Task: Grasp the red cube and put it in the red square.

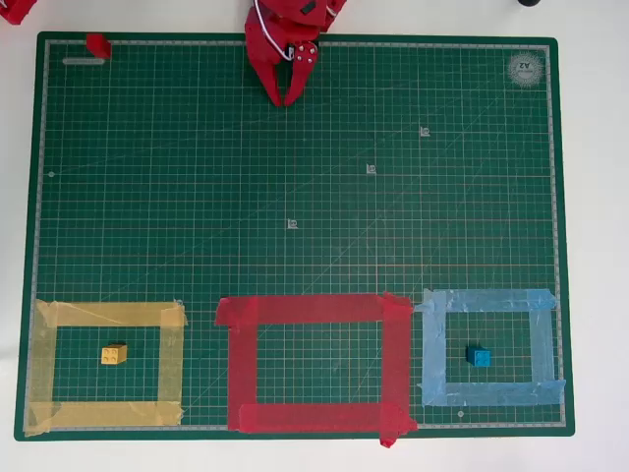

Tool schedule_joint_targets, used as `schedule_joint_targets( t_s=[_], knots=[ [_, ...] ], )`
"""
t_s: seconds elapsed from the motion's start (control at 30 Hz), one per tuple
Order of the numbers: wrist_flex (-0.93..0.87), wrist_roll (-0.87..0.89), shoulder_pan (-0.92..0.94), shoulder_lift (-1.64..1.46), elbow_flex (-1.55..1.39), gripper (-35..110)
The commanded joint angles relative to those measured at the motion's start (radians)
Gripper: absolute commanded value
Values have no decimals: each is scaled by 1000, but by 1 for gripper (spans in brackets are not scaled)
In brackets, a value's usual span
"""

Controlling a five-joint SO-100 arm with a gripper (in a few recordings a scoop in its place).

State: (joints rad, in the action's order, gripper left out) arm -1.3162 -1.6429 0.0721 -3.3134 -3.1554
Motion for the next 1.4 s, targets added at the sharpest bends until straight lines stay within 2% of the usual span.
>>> schedule_joint_targets(
  t_s=[0.0, 1.23, 1.37],
  knots=[
    [-12, -6, 29, -37, -5, 0],
    [-5, -15, 15, -34, -3, 0],
    [58, -21, 6, 100, 170, 0]
  ],
)
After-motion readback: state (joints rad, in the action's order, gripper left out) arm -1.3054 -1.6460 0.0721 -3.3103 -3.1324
